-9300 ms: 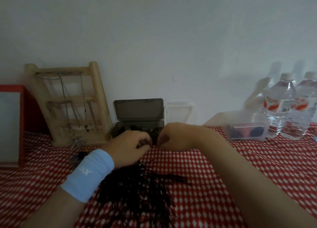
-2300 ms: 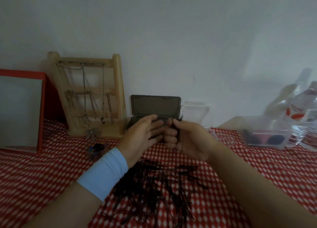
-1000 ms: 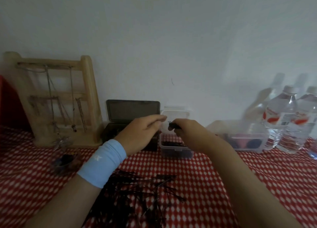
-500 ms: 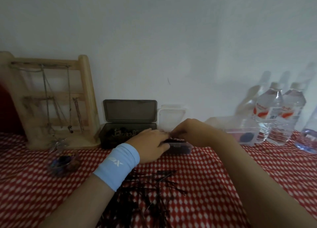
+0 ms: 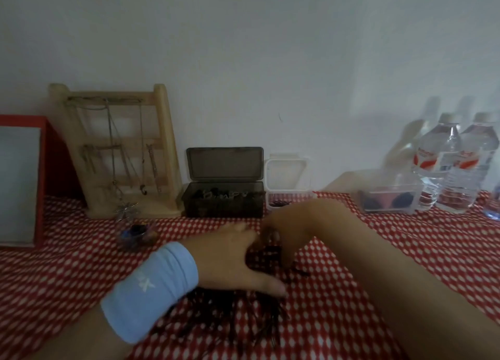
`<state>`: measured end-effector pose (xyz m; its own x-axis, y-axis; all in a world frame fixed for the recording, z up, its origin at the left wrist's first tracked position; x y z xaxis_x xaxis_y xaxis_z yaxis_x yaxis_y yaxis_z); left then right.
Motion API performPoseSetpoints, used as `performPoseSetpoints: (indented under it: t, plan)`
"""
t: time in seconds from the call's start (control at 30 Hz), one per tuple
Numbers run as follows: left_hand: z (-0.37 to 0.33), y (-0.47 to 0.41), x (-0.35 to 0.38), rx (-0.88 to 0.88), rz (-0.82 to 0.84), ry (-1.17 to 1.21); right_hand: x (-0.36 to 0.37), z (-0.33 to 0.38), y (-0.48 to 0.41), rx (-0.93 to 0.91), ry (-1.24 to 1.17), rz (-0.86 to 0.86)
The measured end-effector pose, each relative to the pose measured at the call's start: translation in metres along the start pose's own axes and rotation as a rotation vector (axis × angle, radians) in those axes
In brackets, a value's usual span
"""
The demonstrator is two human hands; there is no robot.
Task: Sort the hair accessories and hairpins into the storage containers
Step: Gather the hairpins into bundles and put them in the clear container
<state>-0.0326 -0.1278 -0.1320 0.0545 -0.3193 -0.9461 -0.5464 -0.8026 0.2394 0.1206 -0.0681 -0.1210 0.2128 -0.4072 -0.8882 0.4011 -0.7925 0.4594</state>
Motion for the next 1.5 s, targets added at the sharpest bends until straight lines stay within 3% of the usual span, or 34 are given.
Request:
performPoseSetpoints:
  t: [0.07,0.17,0.3,0.4,0.5,0.6,0.7,0.87,1.0,1.07,1.13,1.2,1.3,1.4,1.5]
  plan:
    - [-0.011,0.008,0.021,-0.003,0.069,-0.113,0.007,0.005,-0.004,0.027,0.053,0.009]
    - [-0.016,0.006,0.036,0.03,0.047,-0.202,0.008,0.008,-0.004,-0.009,0.026,0.012]
    - [0.0,0.003,0.026,0.062,-0.028,-0.157,0.001,0.01,0.008,-0.085,-0.17,-0.008]
    - [0.013,0.002,0.02,0.062,-0.102,-0.15,0.001,0.004,0.018,-0.007,-0.315,0.035]
    - [0.022,0.0,0.016,0.048,-0.179,-0.161,0.007,0.01,0.023,0.092,-0.285,0.169]
    - [0.024,-0.001,0.023,0.016,-0.071,-0.109,0.013,0.024,0.02,0.115,-0.17,0.244]
    - [0.026,-0.005,0.031,0.022,-0.018,-0.102,0.014,0.037,0.02,0.112,-0.016,0.167]
    - [0.033,-0.002,0.017,0.077,-0.16,-0.026,0.017,0.03,0.002,-0.007,-0.165,0.107]
    - [0.037,0.011,0.011,-0.051,0.143,-0.134,0.009,0.026,0.005,-0.082,-0.289,-0.059]
    - [0.03,0.015,0.014,-0.057,0.22,-0.235,0.005,0.022,0.013,-0.033,-0.334,-0.013]
    - [0.02,0.017,0.018,-0.039,0.234,-0.287,0.007,0.02,0.019,0.088,-0.325,0.138]
    - [0.018,0.013,0.021,0.003,0.173,-0.25,0.012,0.022,0.02,0.168,-0.234,0.257]
    - [0.026,0.007,0.017,0.069,-0.044,-0.17,0.018,0.029,0.014,0.122,-0.156,0.252]
    - [0.036,0.0,0.02,0.074,-0.174,-0.069,0.019,0.034,0.007,0.013,-0.321,0.139]
    - [0.038,0.0,0.021,0.092,-0.203,0.006,0.014,0.03,0.004,-0.033,-0.372,-0.018]
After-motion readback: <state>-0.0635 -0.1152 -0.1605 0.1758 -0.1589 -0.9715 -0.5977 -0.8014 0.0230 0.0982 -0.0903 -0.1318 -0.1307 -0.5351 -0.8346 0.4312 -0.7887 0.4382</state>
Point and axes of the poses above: each hand's wrist, its own y-axis away from the middle knuckle, its own x-axis out of the palm, z = x × y, the point moved 2 cm from there along -y, towards the middle knuckle, and after that the axes turned 3 degrees about -y, right-handed, at the moved point
